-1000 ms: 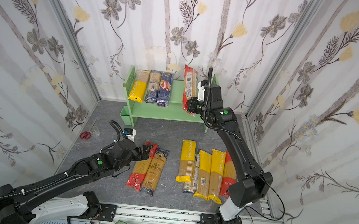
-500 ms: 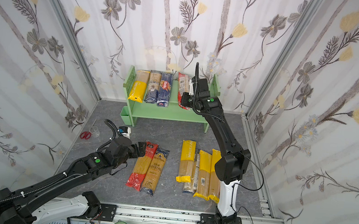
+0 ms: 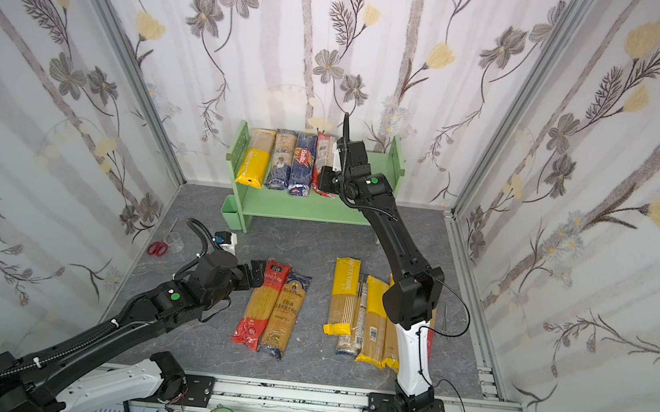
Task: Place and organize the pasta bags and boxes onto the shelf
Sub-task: 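Stand the red bag beside the Barilla box and open the right gripper, then lower the right gripper back to the yellow Pastatime pack on the table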
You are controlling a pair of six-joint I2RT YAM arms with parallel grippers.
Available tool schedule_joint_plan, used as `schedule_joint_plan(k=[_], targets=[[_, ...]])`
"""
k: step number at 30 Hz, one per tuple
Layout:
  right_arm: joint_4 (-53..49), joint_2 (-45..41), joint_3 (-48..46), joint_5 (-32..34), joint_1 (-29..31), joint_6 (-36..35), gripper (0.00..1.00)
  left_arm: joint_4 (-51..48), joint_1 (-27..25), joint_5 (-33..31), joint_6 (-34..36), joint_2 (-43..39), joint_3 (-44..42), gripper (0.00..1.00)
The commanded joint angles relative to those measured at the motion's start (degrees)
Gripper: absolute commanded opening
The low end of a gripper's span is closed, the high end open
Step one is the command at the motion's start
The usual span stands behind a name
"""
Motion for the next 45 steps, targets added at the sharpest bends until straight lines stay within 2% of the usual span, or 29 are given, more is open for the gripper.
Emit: schedule_joint_plan(k=[1,4,6,8,14,17,23,28,34,40,45], targets=[[1.98,0.28,0.41,-1.11,0.24,0.27,0.45,1.03,0.63,0.17,0.88,-1.54,-0.64,1.00],[1.17,-1.44,0.39,0.40,-0.34,-0.96,0.67,0.96,1.05,0.58,0.64,-2.70,-0.88,1.00],[0.72,-3.39,0.36,1.02,-1.03,-2.50,0.86,0.96,1.28,0.59,0.02,-3.43,-1.02,1.00],[-0.08,-5.46,0.33,2.13,-1.70,-3.66,0.99,0.96,1.42,1.07,-0.40,-4.12,-1.18,1.00],[-5.80,-11.39,-0.28,6.29,-2.67,-6.36,1.00,0.96,1.44,3.54,-2.89,-6.53,-2.49,1.00],[-9.71,-14.53,-3.94,7.04,-2.10,-6.45,1.00,0.94,1.35,3.46,-4.54,-7.91,-4.01,1.00],[1.19,-31.97,-33.93,9.05,2.05,-4.10,1.00,0.96,-0.87,5.21,-8.38,-9.38,-7.47,1.00],[8.54,-47.08,-56.72,12.19,5.63,0.86,1.00,0.96,-7.51,1.97,-12.15,-10.65,-9.64,1.00],[10.08,-57.26,-77.90,16.23,10.13,8.04,1.00,1.04,-14.76,-1.28,-15.82,-9.05,-10.40,1.00],[16.13,-65.12,-94.69,14.83,13.44,14.38,1.00,1.13,-21.70,-4.33,-18.06,-4.80,-9.39,1.00],[19.33,-67.42,-101.09,13.38,15.11,16.39,1.00,1.48,-29.02,-8.60,-22.01,0.99,-7.93,1.00]])
